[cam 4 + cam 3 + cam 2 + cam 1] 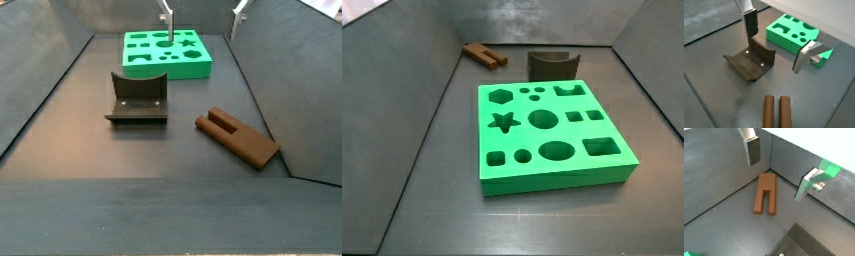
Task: Pick up the square-circle object. Move up. Rotate the square-circle object. Place the square-circle object on the fixture. Regrasp the square-circle object. Move to above the board. Insert the square-circle object.
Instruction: Pick up the square-circle object.
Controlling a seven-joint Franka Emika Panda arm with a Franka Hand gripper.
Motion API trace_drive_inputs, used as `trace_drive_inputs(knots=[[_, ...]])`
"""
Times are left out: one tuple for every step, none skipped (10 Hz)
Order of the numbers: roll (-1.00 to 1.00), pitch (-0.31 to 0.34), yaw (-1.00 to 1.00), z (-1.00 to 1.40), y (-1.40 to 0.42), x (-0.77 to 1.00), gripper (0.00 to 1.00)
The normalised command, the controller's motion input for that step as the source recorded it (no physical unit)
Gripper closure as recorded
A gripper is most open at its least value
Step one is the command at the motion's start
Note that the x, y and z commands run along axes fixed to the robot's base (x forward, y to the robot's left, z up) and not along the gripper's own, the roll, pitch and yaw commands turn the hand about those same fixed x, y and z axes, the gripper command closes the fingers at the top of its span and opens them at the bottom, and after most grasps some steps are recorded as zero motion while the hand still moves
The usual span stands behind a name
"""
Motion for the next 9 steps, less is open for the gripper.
trace_drive_inputs(knots=[[0.13,0.0,0.0,-0.09,0.09,0.0,0.0],[0.09,0.003,0.17,-0.05,0.13,0.06,0.0],[0.0,0.0,0.0,-0.01,0.02,0.0,0.0],[0.0,0.0,0.09,-0.22,0.05,0.0,0.0],[0.0,-0.01,0.25,-0.36,0.07,0.0,0.0],[0.0,-0.047,0.4,-0.45,0.11,0.0,0.0],[-0.01,-0.09,0.43,-0.49,0.11,-0.02,0.0],[-0.03,-0.106,0.46,-0.52,0.13,0.0,0.0],[-0.04,-0.119,0.43,-0.52,0.11,-0.02,0.0]])
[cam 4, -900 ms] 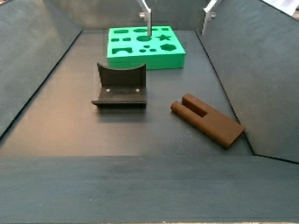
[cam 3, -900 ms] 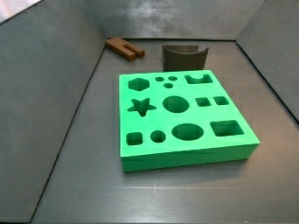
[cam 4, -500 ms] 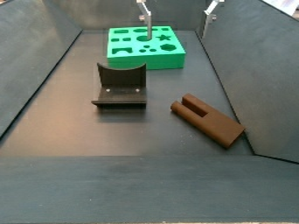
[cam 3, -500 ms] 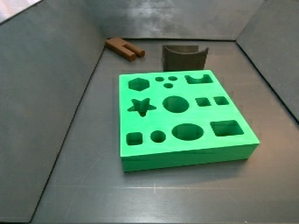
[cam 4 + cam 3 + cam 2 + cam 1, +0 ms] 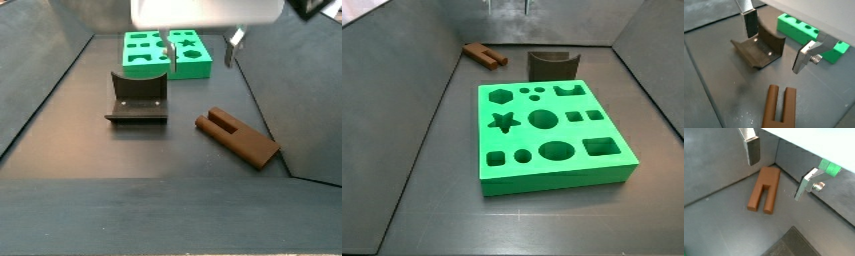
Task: Pick up the square-circle object. Move up. Rotate the square-circle object. Place the square-circle object on the fixture. Regrasp the square-circle object. Move to above the board. Insert the square-circle object.
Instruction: Pick up the square-circle object.
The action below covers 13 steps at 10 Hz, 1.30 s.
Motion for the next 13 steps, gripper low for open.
trace_drive_inputs(knots=[[-0.06,-0.147,0.4,-0.51,0.09,-0.1,0.0],[-0.1,-0.149,0.4,-0.52,0.12,-0.02,0.0],[-0.14,-0.167,0.41,-0.53,0.12,-0.05,0.0],[-0.13,-0.18,0.44,-0.54,0.13,-0.08,0.0],[-0.11,-0.171,0.53,-0.56,0.17,0.0,0.0],[0.0,-0.153,0.66,-0.57,0.19,-0.03,0.0],[0.08,-0.076,0.79,-0.57,0.15,-0.03,0.0],[0.25,-0.009,0.84,-0.51,0.09,-0.11,0.0],[0.37,0.0,0.75,-0.45,0.04,-0.09,0.0],[0.25,-0.014,0.55,-0.4,0.02,-0.29,0.0],[0.1,-0.09,0.36,-0.27,0.0,-0.45,0.0],[0.0,-0.117,0.26,-0.1,0.0,-0.41,0.0],[0.0,-0.147,0.19,-0.08,0.0,-0.48,0.0]])
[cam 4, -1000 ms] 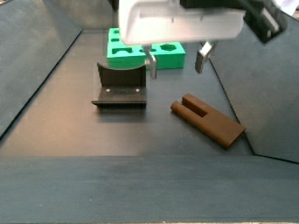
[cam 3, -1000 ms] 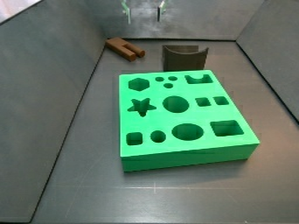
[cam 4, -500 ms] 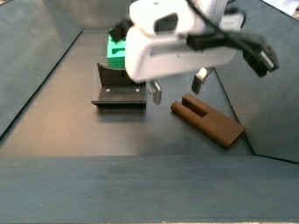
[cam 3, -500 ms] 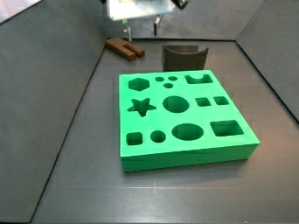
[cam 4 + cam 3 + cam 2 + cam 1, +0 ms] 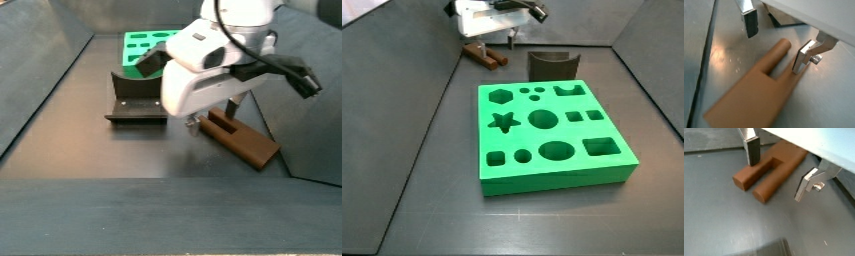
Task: Pick up the square-circle object. Move up. Rotate the square-circle object. Place the square-circle object on the fixture. Regrasp the square-circle object. Move to above the board. Insert the square-circle object.
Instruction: Pick up the square-circle object.
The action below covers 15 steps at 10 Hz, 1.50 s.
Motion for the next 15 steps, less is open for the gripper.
trace_drive_inputs(knots=[[0.0,-0.143,0.2,-0.15,0.03,-0.49,0.0],[0.06,-0.093,0.23,-0.2,0.1,-0.43,0.0],[0.08,-0.05,0.17,-0.18,0.14,-0.35,0.0],[0.03,-0.034,0.08,-0.09,0.14,-0.36,0.0],[0.0,-0.044,0.03,-0.06,0.13,-0.27,0.0],[0.0,-0.027,0.03,-0.09,0.13,-0.16,0.0],[0.0,-0.02,0.1,-0.15,0.15,-0.07,0.0],[0.01,0.0,0.17,-0.23,0.12,0.0,0.0],[0.01,0.0,0.17,-0.3,0.08,0.11,0.0],[0.0,0.0,0.14,-0.29,0.06,0.07,0.0],[0.0,0.024,0.06,-0.27,0.06,0.14,0.0],[0.0,0.059,0.0,-0.17,0.08,0.15,0.0],[-0.04,0.0,0.0,0.0,0.0,0.0,0.0],[0.0,0.006,0.0,0.0,0.0,0.0,0.0],[0.0,0.0,0.0,0.0,0.0,0.0,1.0]])
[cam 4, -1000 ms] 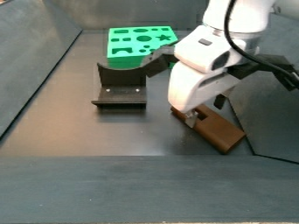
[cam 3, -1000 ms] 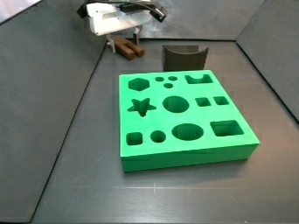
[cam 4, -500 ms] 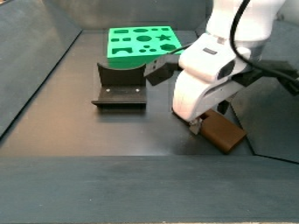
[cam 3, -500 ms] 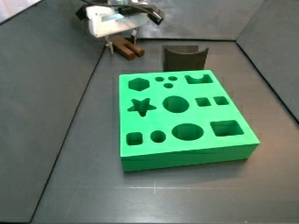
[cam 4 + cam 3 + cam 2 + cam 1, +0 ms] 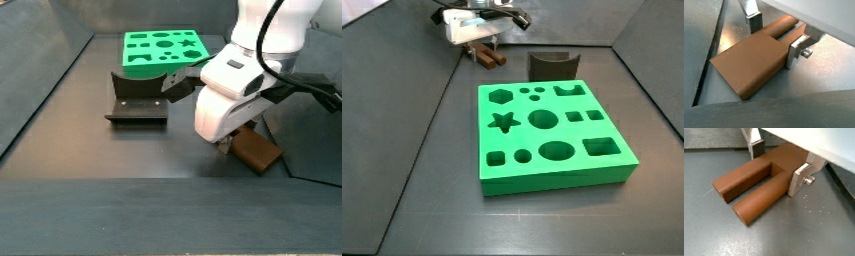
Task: Pick up the square-circle object. Move up. Rotate the square-circle object. Place the square-circle object on the fixture. Regrasp the square-circle object. Move to above the board. Insert the square-circle object.
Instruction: Pick up the square-circle object.
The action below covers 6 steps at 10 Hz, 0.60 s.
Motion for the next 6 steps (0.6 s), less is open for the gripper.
trace_drive_inputs(knots=[[0.0,0.0,0.0,0.0,0.0,0.0,1.0],[0.0,0.0,0.0,0.0,0.0,0.0,1.0],[0.0,0.0,0.0,0.0,0.0,0.0,1.0],[0.0,0.0,0.0,0.0,0.0,0.0,1.0],[0.0,0.0,0.0,0.0,0.0,0.0,1.0],[0.0,0.0,0.0,0.0,0.0,0.0,1.0]])
